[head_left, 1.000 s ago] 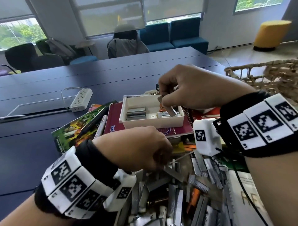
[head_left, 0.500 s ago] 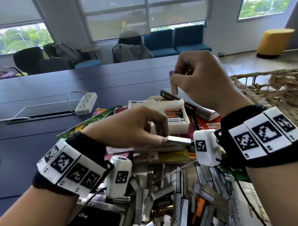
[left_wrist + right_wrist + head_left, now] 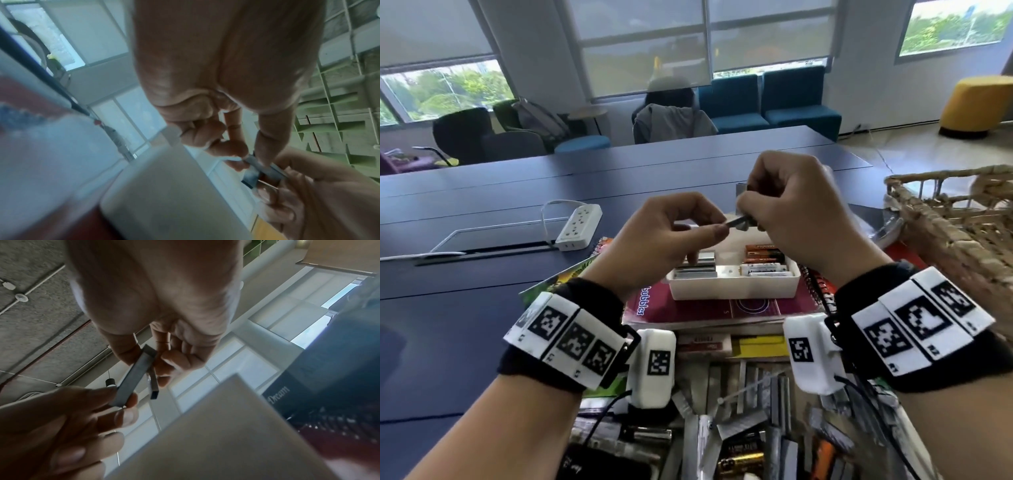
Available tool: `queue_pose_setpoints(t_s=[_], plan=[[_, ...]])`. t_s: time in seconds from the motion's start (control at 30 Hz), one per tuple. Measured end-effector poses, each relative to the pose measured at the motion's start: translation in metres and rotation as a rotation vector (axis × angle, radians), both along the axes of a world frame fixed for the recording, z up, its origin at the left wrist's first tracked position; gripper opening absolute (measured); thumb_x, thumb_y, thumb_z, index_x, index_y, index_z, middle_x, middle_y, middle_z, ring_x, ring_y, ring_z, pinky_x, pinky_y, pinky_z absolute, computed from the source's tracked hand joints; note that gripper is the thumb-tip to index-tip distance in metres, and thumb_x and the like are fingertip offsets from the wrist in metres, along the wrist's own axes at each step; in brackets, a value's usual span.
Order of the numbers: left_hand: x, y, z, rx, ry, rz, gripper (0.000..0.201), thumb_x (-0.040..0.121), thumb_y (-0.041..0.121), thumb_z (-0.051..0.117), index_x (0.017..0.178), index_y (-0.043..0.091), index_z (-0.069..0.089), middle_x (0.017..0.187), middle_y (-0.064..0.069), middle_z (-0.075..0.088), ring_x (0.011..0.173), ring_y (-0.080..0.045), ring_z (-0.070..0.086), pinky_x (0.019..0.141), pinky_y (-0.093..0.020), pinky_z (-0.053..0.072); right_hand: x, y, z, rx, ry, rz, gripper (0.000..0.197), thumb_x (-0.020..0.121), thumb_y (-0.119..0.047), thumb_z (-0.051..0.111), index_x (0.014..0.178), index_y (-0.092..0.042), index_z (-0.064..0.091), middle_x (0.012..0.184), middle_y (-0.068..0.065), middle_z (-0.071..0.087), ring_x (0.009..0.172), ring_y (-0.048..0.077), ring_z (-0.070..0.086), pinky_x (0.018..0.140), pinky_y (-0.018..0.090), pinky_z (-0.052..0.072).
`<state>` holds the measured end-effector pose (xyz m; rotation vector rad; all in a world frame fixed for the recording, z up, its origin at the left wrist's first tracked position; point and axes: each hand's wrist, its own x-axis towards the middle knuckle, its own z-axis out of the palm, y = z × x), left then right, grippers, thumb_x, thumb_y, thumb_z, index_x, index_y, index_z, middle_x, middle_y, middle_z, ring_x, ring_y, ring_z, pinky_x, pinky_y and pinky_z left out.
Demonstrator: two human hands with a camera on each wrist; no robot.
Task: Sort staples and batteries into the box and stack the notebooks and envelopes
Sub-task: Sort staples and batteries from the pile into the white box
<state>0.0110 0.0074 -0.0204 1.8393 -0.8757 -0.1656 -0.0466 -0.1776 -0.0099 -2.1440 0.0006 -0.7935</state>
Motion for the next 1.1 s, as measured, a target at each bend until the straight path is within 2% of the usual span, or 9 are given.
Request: queue_pose_setpoints(t_s=[0.27,0.43,0.5,0.6,0.73,0.8,0.87,0.93,1.1], plan=[[0.004,0.006,-0.003,0.079,-0.062,-0.001,0.006,0.091,0.018,0.076,0.094,0.014,0.073,0.081,0.005,0.07,0.059,-0.01,0.057,0.057,-0.017,0.045,0.001,0.005,-0.007,0.004,0.041,0.015,0.014,0.08,-0.013,0.074,0.073,-0.01,0.062,0.061,0.002,0.065,0.061,0.02,0.066,0.061,0.038,0.057],[0.011,0.007,0.005,0.243,-0.141,-0.083,0.011,0.091,0.024,0.077,0.099,0.018,0.074,0.092,0.0,0.073,0.065,-0.015,0.062,0.066,-0.033,0.056,0.002,0.006,-0.011,-0.016,0.038,-0.005,0.018,0.08,-0.016,0.074,0.07,-0.012,0.061,0.059,-0.001,0.06,0.053,0.007,0.049,0.05,0.018,0.04],[0.013,0.01,0.008,0.263,-0.142,-0.091,0.012,0.091,0.023,0.077,0.1,0.017,0.075,0.092,-0.001,0.074,0.067,-0.017,0.065,0.068,-0.034,0.058,0.002,0.006,-0.011,-0.011,0.043,-0.002,0.017,0.08,-0.014,0.073,0.069,-0.011,0.061,0.057,-0.003,0.058,0.051,0.006,0.047,0.047,0.014,0.037],[0.011,0.015,0.004,0.221,-0.134,-0.039,0.008,0.091,0.018,0.076,0.098,0.016,0.076,0.088,0.003,0.074,0.066,-0.015,0.065,0.065,-0.026,0.055,0.001,0.006,-0.011,-0.01,0.048,0.008,0.016,0.081,-0.013,0.073,0.072,-0.008,0.062,0.062,0.003,0.064,0.053,0.01,0.058,0.052,0.025,0.047],[0.009,0.023,-0.009,0.133,-0.089,0.073,0.001,0.09,0.016,0.077,0.09,0.016,0.077,0.066,0.012,0.067,0.058,-0.011,0.056,0.059,-0.023,0.046,0.001,0.006,-0.012,0.025,0.058,0.04,0.014,0.083,-0.007,0.073,0.075,-0.003,0.062,0.061,0.007,0.066,0.05,0.006,0.065,0.056,0.029,0.053],[0.01,0.027,-0.011,0.136,-0.096,0.083,0.004,0.091,0.019,0.077,0.089,0.019,0.079,0.062,0.004,0.066,0.057,-0.013,0.054,0.058,-0.024,0.044,0.002,0.006,-0.012,0.028,0.056,0.04,0.013,0.082,-0.008,0.073,0.075,-0.004,0.062,0.06,0.006,0.067,0.053,0.013,0.067,0.058,0.035,0.055],[0.012,0.03,-0.01,0.145,-0.105,0.078,0.005,0.09,0.026,0.077,0.087,0.024,0.081,0.065,-0.012,0.067,0.057,-0.018,0.052,0.061,-0.028,0.042,0.002,0.005,-0.012,0.038,0.059,0.05,0.014,0.083,-0.008,0.073,0.076,-0.004,0.062,0.063,0.01,0.067,0.052,0.011,0.067,0.059,0.037,0.055],[0.014,0.031,-0.011,0.155,-0.117,0.086,0.008,0.088,0.033,0.076,0.085,0.026,0.081,0.068,-0.016,0.068,0.058,-0.022,0.052,0.063,-0.031,0.043,0.003,0.005,-0.014,0.03,0.053,0.051,0.015,0.083,-0.008,0.073,0.075,-0.004,0.061,0.063,0.01,0.066,0.053,0.013,0.066,0.06,0.038,0.054],[0.013,0.035,-0.01,0.19,-0.149,0.091,0.006,0.089,0.025,0.077,0.085,0.025,0.081,0.068,-0.001,0.072,0.057,-0.013,0.058,0.063,-0.029,0.05,0.005,0.003,-0.018,0.008,0.054,0.039,0.015,0.082,-0.01,0.073,0.073,-0.007,0.061,0.06,0.005,0.064,0.062,0.027,0.066,0.057,0.041,0.053]])
